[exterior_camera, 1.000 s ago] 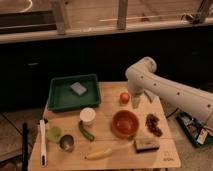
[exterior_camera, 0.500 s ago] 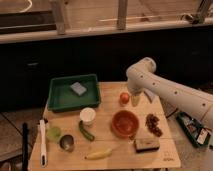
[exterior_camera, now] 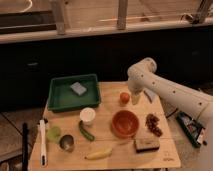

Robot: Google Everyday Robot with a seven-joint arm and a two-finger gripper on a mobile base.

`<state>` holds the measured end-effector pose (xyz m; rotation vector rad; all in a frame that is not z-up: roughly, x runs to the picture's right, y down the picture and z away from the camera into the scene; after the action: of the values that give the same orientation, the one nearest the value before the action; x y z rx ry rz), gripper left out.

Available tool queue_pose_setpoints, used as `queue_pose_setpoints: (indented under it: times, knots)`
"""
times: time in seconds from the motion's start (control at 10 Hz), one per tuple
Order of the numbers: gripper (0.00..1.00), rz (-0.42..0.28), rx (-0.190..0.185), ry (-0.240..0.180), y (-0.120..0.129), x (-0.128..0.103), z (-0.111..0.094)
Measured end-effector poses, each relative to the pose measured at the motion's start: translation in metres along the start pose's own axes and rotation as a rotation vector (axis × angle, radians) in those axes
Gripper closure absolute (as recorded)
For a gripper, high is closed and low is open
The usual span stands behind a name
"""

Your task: Place apple in paper cup

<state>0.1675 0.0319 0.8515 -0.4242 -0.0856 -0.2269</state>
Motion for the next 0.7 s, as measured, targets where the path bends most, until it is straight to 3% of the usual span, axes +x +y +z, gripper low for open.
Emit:
queue_pose_setpoints:
  times: [0.7]
  knots:
    - [0.20, -0.056, 0.001, -0.026, -0.009, 0.010, 0.024]
